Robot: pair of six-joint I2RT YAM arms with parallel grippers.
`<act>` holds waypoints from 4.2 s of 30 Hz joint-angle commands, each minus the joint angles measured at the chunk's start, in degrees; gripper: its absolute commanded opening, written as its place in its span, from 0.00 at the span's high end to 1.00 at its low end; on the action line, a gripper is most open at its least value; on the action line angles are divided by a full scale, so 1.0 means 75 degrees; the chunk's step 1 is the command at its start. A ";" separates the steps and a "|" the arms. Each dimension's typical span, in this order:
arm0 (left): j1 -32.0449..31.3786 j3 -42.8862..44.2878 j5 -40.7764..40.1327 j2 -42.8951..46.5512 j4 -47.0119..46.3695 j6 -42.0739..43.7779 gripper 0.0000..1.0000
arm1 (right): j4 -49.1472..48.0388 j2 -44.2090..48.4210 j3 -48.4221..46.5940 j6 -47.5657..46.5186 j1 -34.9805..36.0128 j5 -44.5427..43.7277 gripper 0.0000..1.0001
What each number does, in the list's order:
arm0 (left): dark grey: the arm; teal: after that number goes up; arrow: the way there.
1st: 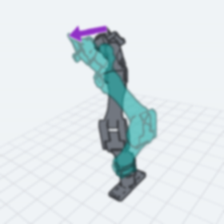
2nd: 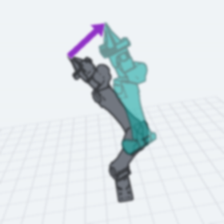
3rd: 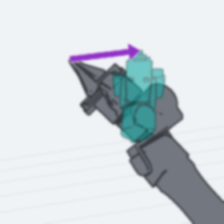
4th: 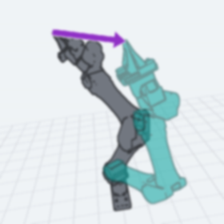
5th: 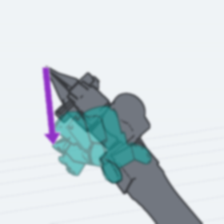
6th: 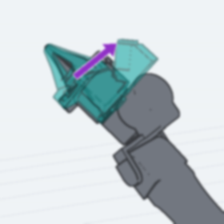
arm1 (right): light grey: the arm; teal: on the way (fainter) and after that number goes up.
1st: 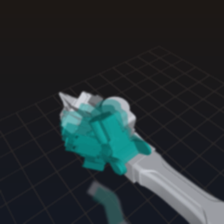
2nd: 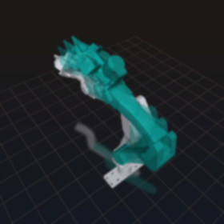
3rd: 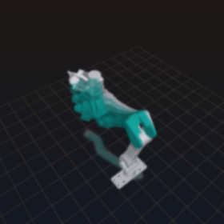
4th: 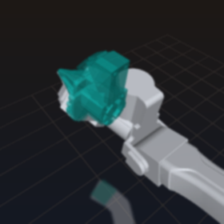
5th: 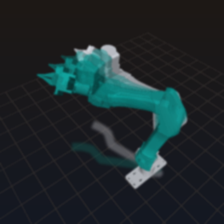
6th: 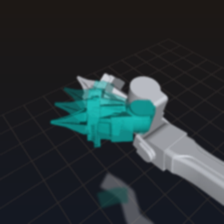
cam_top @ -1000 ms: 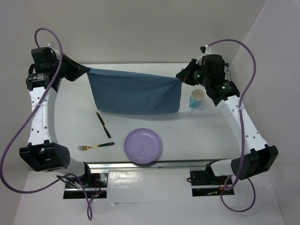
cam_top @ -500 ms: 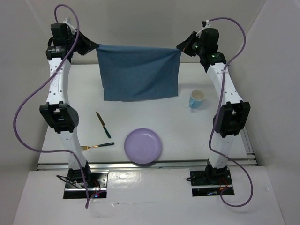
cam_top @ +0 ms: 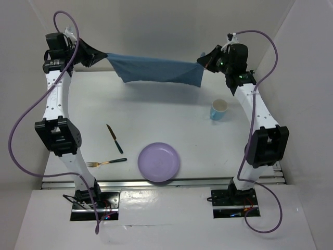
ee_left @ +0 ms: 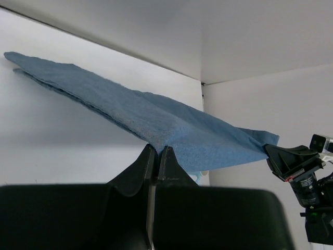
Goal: Set the dinner table for one person
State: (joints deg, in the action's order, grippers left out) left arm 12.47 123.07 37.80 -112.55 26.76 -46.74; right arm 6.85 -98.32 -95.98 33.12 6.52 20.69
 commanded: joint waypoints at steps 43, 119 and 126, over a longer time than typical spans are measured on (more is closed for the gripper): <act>-0.2107 -0.1338 -0.4172 -0.2382 0.2233 0.2248 1.00 | 0.3645 -0.4045 -0.1605 -0.1768 0.1392 -0.2419 1.00; -0.2342 -0.8288 -0.6024 0.5480 0.1482 0.1041 0.27 | 0.2881 0.1800 0.5687 0.0682 0.5458 -0.2323 1.00; -0.2260 -0.7960 -0.6575 0.5633 0.1915 0.0877 0.29 | 0.3188 0.1241 0.3452 -0.0373 0.4112 -0.2571 1.00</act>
State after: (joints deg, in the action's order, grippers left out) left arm -4.89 60.20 -8.27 -71.66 39.59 -38.70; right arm 30.37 -86.91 -62.48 34.06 41.76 4.32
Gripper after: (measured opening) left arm 0.717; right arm 0.080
